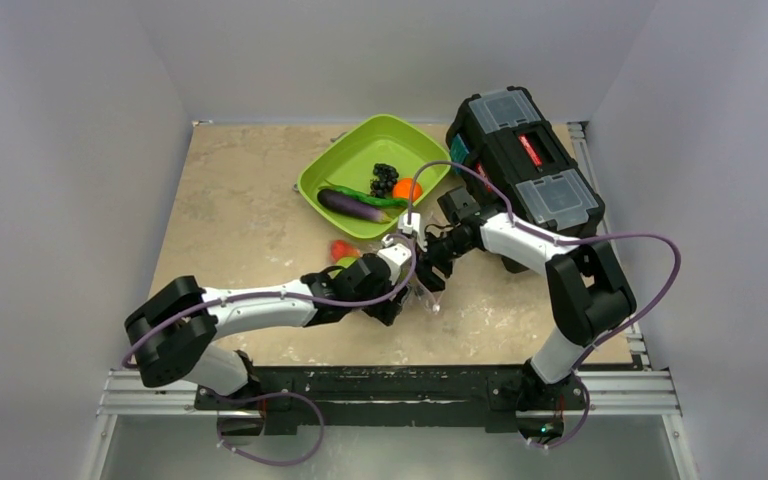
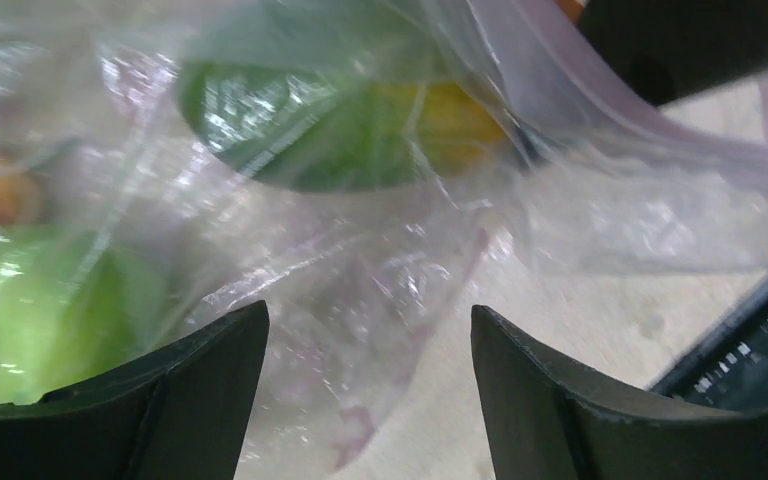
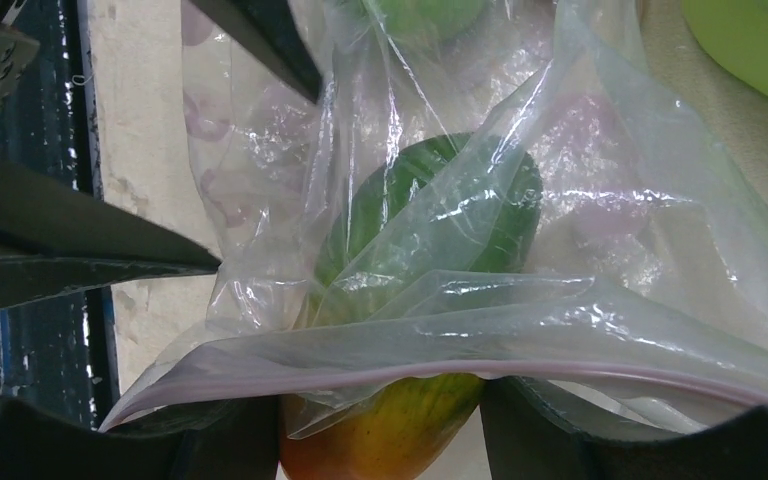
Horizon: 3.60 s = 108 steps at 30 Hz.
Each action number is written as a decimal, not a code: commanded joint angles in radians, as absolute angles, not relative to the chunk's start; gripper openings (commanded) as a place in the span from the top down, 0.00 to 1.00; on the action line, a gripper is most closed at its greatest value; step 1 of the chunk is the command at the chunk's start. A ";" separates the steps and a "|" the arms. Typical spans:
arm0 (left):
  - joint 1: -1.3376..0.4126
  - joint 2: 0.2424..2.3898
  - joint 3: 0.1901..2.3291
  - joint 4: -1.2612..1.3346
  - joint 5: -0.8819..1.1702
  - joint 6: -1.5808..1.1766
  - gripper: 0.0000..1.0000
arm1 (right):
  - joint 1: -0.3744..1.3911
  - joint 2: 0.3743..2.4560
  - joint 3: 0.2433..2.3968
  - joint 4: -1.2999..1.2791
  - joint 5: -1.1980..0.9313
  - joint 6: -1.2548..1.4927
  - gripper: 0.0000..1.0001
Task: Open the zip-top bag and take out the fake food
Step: Pick up the fake fruit from the zipper food storage bag, then place the fake fruit in the bin.
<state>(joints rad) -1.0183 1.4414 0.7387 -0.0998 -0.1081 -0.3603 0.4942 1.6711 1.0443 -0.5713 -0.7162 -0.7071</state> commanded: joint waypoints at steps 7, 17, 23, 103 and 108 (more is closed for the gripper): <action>-1.051 1.513 0.766 0.123 -0.331 -0.241 0.79 | 0.492 1.677 1.092 -0.583 -0.794 -0.698 0.94; -1.048 1.396 0.653 0.022 -0.275 -0.252 1.00 | 0.454 1.630 1.062 -0.474 -0.701 -0.608 0.90; -1.034 1.330 0.601 0.002 -0.229 -0.249 1.00 | 0.448 1.642 1.061 -0.480 -0.706 -0.611 0.87; -0.917 0.445 0.434 -0.422 -0.260 -0.513 0.17 | 0.330 1.266 1.271 -0.817 -0.611 -0.758 1.00; -0.917 0.440 0.433 -0.425 -0.258 -0.521 0.15 | 0.329 1.332 1.347 -0.789 -0.629 -0.752 1.00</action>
<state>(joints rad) -0.9226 0.4507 0.4385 -0.4366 -0.2432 -0.4999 0.3325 1.3056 1.2583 -0.8391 -0.5781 -0.7593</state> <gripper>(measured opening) 0.838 0.594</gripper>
